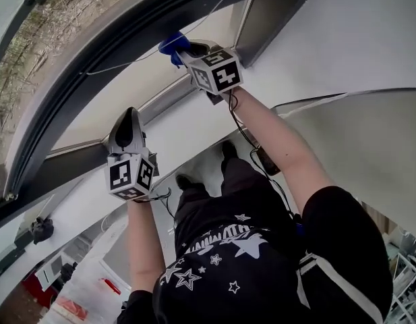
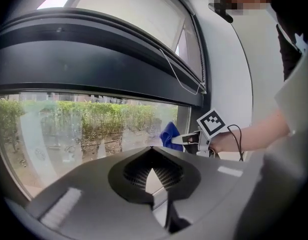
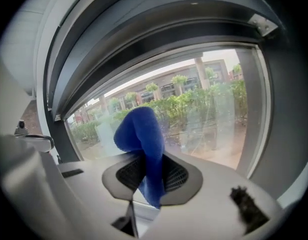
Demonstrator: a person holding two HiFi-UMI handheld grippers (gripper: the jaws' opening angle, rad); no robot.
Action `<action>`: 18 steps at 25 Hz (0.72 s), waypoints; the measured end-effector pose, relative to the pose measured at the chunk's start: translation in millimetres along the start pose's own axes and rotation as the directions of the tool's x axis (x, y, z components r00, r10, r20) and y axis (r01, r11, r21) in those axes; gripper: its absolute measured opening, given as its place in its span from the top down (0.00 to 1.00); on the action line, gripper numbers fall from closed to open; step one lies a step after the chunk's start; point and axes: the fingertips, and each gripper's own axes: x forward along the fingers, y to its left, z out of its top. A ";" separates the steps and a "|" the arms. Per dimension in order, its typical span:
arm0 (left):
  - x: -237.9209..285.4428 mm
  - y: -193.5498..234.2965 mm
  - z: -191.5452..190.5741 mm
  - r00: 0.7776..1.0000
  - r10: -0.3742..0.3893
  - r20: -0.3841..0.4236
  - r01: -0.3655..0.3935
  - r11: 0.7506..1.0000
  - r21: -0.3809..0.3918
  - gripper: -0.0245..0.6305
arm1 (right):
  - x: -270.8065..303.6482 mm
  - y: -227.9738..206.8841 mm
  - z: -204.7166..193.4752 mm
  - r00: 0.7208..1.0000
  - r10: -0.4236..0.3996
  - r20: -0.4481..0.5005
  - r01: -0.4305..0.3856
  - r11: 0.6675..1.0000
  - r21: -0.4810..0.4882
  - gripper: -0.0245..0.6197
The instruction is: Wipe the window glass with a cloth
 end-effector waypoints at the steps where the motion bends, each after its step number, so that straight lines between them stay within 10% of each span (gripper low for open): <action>1: 6.9 -7.3 3.1 1.000 -0.004 0.001 0.004 1.000 0.002 0.95 | -5.8 -15.2 0.7 1.000 -0.017 0.002 0.017 1.000 0.011 0.85; 18: 58.5 -83.9 8.8 0.998 -0.056 -0.030 0.057 0.998 0.023 0.95 | -69.7 -173.5 13.5 0.955 -0.275 0.107 0.240 0.935 0.263 0.85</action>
